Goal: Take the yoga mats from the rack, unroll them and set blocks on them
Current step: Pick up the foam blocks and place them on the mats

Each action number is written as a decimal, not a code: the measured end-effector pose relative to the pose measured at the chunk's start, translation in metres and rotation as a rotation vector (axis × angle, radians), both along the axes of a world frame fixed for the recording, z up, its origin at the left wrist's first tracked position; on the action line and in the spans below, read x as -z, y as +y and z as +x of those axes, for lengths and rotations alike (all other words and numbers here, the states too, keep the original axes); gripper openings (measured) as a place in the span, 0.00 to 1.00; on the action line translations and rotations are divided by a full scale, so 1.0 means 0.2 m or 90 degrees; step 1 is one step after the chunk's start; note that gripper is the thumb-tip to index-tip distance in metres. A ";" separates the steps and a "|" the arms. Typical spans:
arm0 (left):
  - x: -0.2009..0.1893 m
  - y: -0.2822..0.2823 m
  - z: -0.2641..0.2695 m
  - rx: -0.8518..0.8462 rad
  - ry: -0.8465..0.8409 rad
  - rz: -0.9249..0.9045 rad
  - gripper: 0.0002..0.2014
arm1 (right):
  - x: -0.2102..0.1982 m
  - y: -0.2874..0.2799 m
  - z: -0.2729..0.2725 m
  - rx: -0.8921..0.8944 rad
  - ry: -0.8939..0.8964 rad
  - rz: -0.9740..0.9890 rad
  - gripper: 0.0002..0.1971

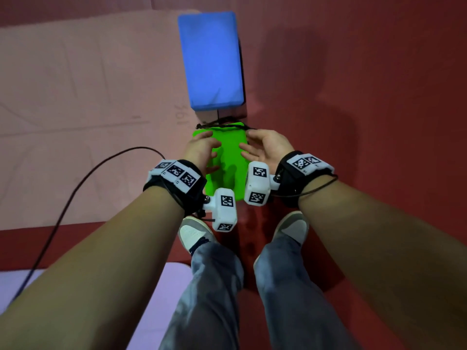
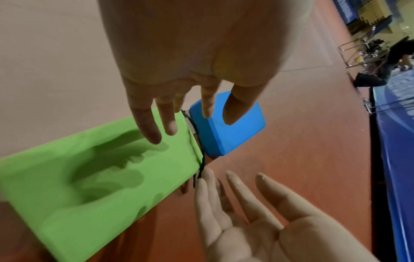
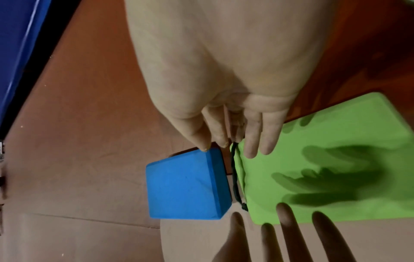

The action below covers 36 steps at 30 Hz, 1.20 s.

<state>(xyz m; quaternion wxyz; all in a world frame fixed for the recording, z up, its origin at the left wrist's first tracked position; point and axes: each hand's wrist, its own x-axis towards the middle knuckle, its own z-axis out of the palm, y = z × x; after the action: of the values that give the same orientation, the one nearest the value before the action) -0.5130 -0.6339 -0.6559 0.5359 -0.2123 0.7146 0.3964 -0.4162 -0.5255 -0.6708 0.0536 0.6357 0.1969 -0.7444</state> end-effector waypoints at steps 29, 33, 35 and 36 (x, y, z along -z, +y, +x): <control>-2.43 0.58 1.18 0.506 0.154 0.281 0.07 | -2.41 -0.04 1.59 0.609 0.182 0.163 0.05; -2.53 0.55 1.79 0.634 0.138 0.313 0.08 | -2.52 -0.27 2.23 0.743 0.157 0.193 0.05; -2.55 0.48 2.14 0.693 0.121 0.319 0.07 | -2.55 -0.43 2.56 0.808 0.149 0.204 0.05; -2.56 0.43 2.36 0.725 0.113 0.321 0.07 | -2.56 -0.54 2.77 0.836 0.142 0.215 0.05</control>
<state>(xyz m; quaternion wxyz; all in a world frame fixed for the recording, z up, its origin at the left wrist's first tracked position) -0.0402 -0.5481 -0.1439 0.6351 0.3683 0.6420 0.2210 0.1376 -0.6334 -0.1593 -0.5291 0.5424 -0.1116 -0.6430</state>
